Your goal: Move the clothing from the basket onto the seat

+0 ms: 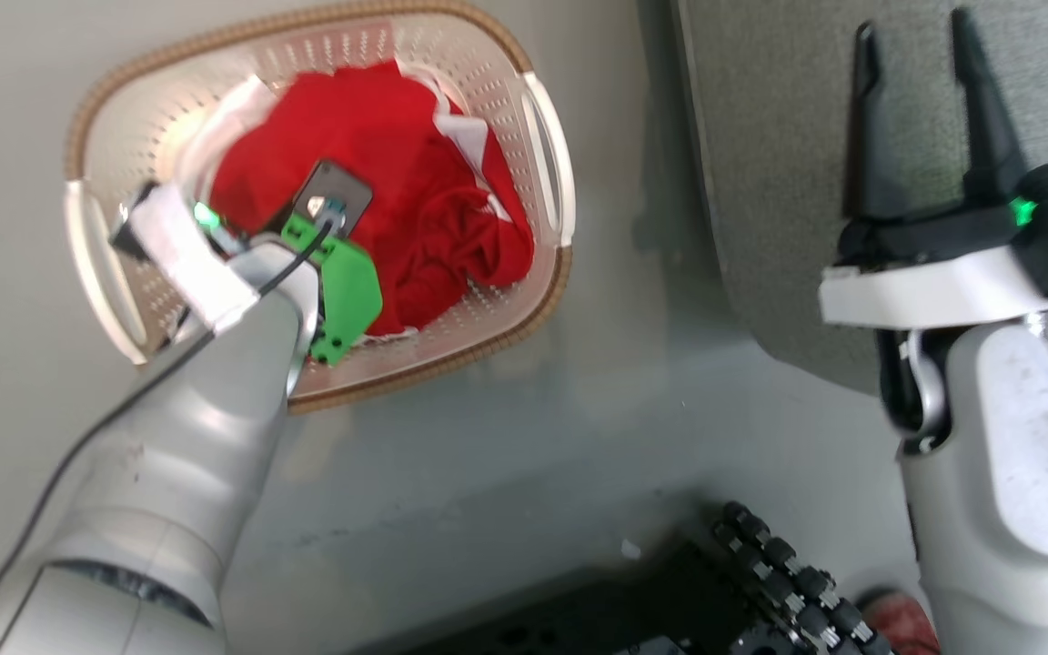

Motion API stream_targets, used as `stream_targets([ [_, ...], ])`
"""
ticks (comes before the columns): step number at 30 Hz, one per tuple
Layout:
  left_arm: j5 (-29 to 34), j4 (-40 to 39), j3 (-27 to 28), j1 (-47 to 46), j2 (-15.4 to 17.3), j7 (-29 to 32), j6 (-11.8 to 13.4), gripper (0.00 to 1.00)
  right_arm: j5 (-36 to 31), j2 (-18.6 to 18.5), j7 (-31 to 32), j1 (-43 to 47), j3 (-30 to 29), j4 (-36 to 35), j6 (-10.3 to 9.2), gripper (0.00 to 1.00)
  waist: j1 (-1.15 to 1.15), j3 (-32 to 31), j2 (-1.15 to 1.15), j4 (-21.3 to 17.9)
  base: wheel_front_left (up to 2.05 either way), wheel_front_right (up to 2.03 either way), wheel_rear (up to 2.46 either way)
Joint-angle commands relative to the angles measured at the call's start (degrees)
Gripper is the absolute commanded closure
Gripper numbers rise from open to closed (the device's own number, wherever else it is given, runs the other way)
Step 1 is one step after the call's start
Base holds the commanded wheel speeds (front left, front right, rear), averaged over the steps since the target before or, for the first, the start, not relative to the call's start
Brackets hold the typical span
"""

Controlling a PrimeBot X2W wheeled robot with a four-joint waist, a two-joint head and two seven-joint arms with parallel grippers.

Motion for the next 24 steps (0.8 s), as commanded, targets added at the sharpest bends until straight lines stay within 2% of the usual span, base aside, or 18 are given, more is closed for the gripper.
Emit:
stream_targets([
  [1,-2.1,-0.2,1.3,2.7,-0.3,-1.8,-0.6,1.0,-0.9,-0.1,-0.2,1.7,0.8,0.6,-0.02,0.0,0.0,-8.3,0.0,3.3,0.0,0.0,0.0],
  [6,-8.8,-1.2,4.9,9.9,-0.8,-7.0,-3.0,1.0,-2.0,-0.2,-0.2,5.6,2.7,2.7,-0.02,0.0,0.0,-17.5,0.0,5.4,0.0,0.0,0.0],
  [12,-15.9,-8.1,5.0,19.5,-0.8,-9.9,-4.7,1.0,-2.3,-0.2,-0.2,11.3,5.1,5.4,-0.02,0.0,0.0,-28.9,0.0,6.7,0.0,0.0,0.0],
  [17,-19.9,-17.3,5.9,27.0,-0.8,-10.3,-3.0,1.0,-2.4,-0.2,-0.2,17.3,6.8,7.3,-0.02,0.0,0.0,-38.2,0.0,7.3,0.0,0.0,0.0],
  [20,-19.4,-24.2,7.5,31.9,-0.5,-10.3,-1.0,1.0,-2.3,-0.2,-0.2,20.4,7.9,8.1,-0.02,0.0,0.0,-42.7,0.0,6.8,0.0,0.0,0.0],
  [24,-18.9,-33.1,10.1,38.5,-0.1,-10.3,0.4,1.0,-2.1,-0.2,-0.2,24.3,8.4,8.8,-0.02,0.0,0.0,-47.5,0.0,6.4,0.0,0.0,0.0],
])
